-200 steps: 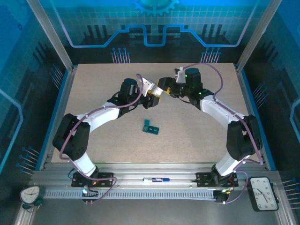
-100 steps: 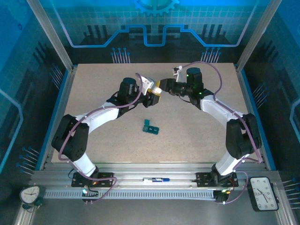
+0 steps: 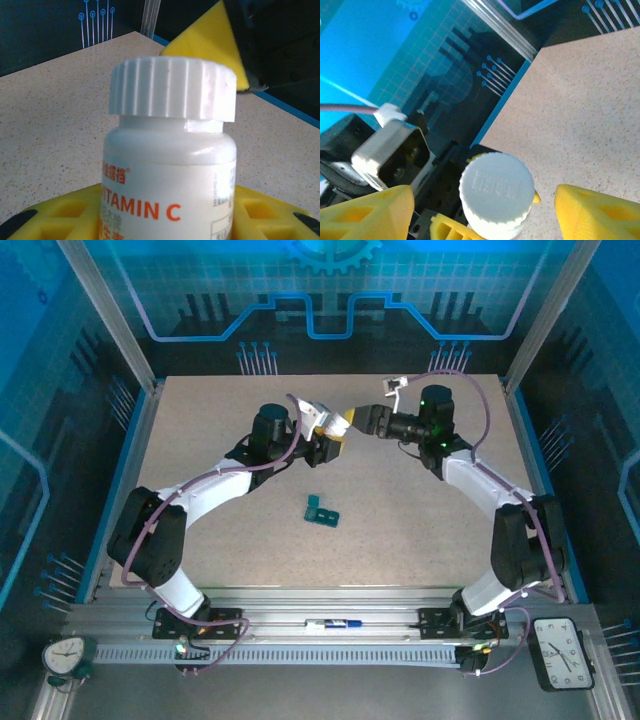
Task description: Sort the pills into containers
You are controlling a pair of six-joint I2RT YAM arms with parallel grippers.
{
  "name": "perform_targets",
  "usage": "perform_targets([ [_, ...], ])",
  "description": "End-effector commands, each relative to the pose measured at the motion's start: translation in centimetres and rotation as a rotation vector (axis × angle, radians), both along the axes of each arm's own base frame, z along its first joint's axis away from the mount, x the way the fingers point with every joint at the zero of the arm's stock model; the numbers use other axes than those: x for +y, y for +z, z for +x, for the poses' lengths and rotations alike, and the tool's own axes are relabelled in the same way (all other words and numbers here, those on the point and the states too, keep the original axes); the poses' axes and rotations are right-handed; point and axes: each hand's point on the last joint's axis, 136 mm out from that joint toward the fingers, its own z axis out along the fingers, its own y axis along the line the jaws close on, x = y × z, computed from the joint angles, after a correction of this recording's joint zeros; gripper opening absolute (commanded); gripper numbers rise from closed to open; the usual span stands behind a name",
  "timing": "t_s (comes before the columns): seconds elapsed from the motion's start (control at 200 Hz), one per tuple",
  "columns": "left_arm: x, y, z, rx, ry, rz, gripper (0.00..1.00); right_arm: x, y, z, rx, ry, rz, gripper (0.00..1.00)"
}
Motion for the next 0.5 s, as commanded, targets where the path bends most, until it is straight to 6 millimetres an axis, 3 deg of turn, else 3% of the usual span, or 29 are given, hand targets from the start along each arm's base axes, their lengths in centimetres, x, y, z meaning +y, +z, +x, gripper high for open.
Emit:
perform_targets([
  [0.0,-0.1,1.5,-0.4,-0.041,-0.016,-0.018,0.0,-1.5,0.3,0.9,0.102,-0.109,0.019,0.75],
  [0.2,-0.1,1.0,-0.2,-0.033,-0.009,0.001,0.0,-1.9,-1.6,1.3,0.298,-0.229,-0.059,0.73],
  [0.495,-0.3,1.0,-0.2,-0.03,-0.015,0.005,0.0,-0.1,-1.2,1.3,0.309,-0.223,-0.082,0.73],
])
